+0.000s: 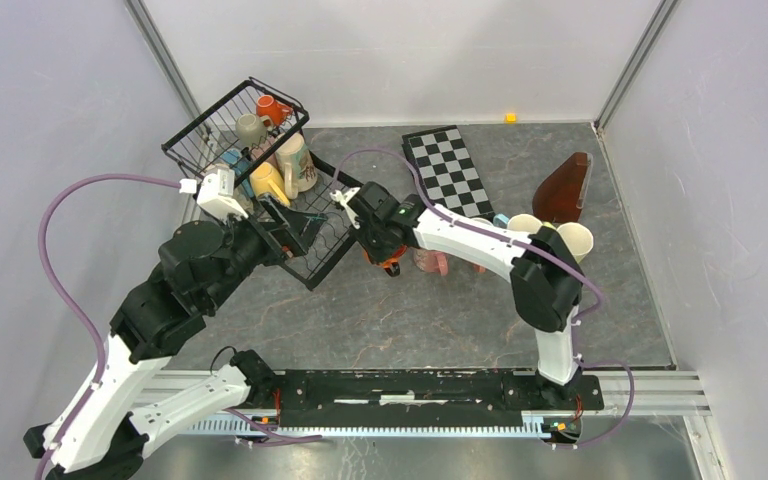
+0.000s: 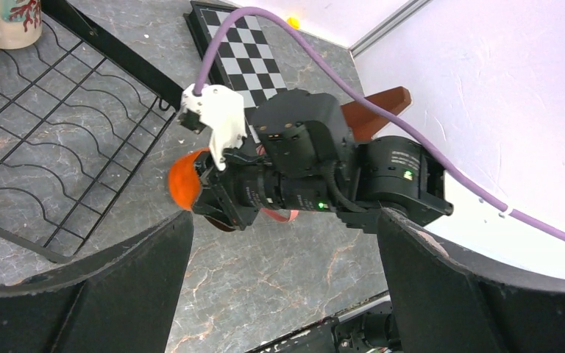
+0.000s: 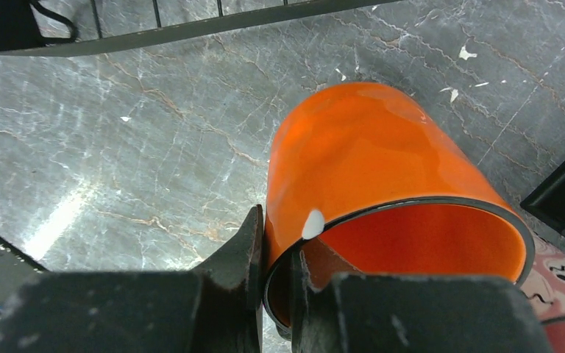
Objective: Unload the cups from the dish rack
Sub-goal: Place the cup at the center of the board.
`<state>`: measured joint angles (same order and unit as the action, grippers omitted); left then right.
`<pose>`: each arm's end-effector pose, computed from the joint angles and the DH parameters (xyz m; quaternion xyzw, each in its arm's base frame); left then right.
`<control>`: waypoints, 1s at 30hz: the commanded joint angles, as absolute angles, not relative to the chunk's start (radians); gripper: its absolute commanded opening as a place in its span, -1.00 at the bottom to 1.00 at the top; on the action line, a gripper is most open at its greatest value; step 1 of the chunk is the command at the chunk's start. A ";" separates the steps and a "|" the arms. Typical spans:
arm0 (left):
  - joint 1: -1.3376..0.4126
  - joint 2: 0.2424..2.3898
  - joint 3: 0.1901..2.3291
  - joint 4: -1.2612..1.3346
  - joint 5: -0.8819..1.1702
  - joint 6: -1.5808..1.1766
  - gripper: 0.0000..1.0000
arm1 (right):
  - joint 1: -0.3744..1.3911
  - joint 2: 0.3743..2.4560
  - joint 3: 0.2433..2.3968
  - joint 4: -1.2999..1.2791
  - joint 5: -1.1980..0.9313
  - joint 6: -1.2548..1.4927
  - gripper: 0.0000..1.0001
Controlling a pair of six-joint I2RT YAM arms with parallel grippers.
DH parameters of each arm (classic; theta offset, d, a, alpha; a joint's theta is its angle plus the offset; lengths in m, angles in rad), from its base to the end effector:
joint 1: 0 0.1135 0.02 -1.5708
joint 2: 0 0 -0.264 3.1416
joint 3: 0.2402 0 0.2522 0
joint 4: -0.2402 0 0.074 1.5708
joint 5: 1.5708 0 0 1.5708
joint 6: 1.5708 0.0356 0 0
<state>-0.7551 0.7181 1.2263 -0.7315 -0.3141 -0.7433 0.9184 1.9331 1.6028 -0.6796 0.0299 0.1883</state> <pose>0.0885 -0.0682 0.4349 -0.0930 0.7724 -0.3302 0.5345 0.2577 0.3355 0.2449 -0.3391 0.8990 0.1332 0.2430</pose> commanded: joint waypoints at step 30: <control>-0.759 0.754 1.224 -0.703 -0.291 -0.733 1.00 | 0.962 2.034 1.692 -0.799 0.155 0.087 -0.71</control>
